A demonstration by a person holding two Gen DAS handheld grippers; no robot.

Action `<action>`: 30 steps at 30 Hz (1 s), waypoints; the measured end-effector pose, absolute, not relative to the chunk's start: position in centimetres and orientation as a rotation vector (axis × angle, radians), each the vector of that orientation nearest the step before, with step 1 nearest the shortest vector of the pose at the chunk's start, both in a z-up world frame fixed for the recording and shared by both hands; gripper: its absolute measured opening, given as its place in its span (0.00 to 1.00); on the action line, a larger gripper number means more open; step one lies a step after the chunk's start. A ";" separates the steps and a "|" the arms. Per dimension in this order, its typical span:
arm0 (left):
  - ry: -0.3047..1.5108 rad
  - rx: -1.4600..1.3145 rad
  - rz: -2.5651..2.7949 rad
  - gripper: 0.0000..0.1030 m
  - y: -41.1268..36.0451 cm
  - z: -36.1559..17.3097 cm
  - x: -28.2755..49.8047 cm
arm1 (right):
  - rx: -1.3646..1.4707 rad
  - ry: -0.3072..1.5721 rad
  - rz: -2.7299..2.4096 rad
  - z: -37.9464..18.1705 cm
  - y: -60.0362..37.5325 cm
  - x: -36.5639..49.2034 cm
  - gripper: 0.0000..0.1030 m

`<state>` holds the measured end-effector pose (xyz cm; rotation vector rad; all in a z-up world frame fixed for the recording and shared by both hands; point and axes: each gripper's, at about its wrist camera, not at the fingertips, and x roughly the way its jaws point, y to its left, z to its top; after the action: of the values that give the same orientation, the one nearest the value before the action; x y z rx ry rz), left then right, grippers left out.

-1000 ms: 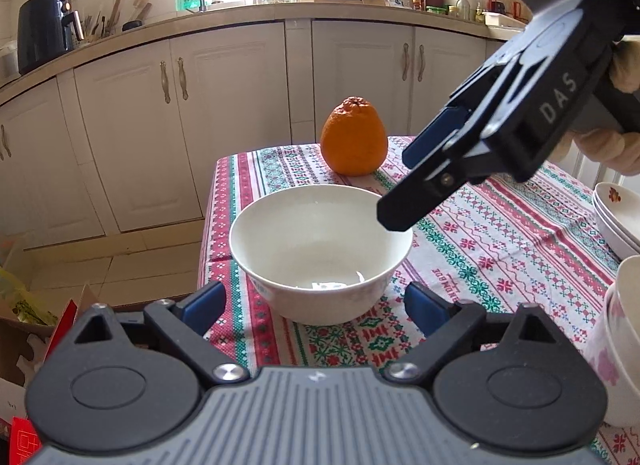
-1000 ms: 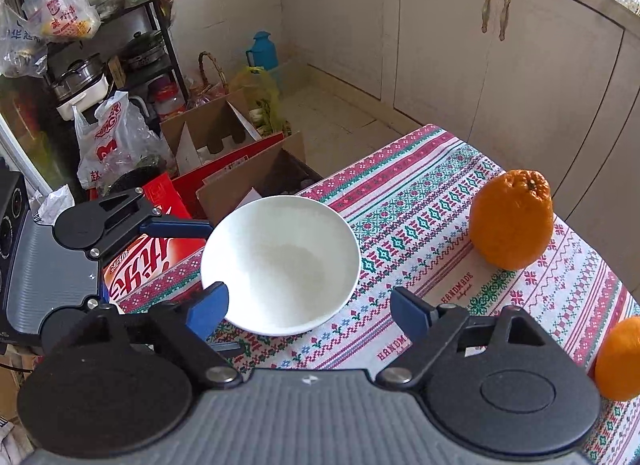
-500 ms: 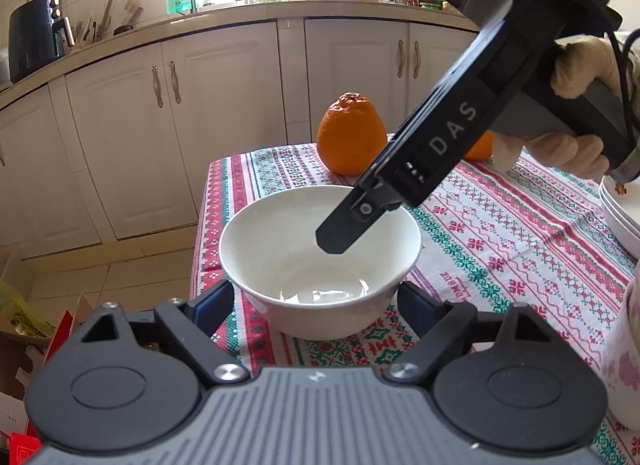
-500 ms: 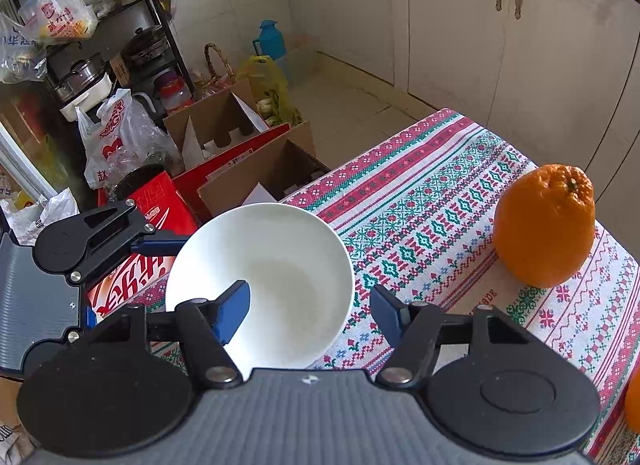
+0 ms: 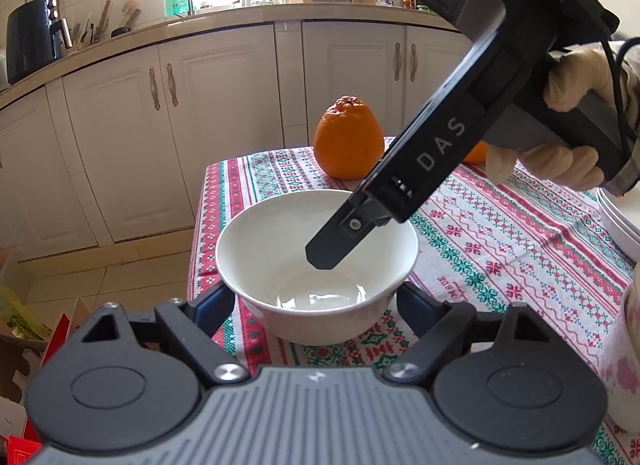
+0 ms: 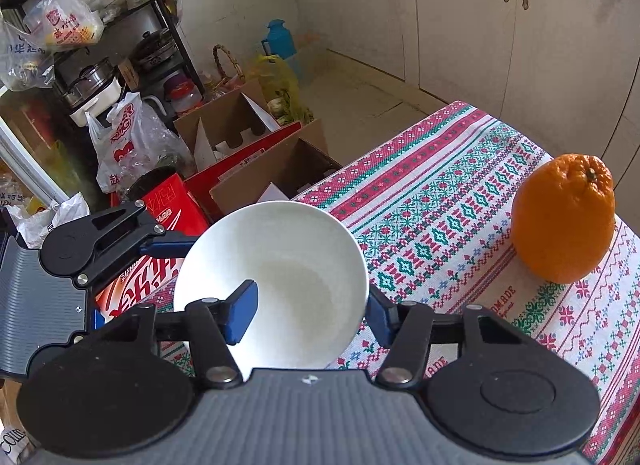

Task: Organize plates and bowls
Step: 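Move the right tool to the third white bowl and grasp its rim, then lift the held bowl with the right tool and carry it toward the nested bowls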

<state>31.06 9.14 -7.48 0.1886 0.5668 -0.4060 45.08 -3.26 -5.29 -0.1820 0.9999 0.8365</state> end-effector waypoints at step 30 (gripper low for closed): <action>0.557 0.237 -0.463 0.85 6.5 -2.1 21.1 | -0.150 0.938 0.847 -0.2 -7.3 33.2 0.62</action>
<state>21.06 6.51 -2.08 0.2368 0.5568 -0.4625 33.21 -7.27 -0.18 -0.1499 0.9381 0.8466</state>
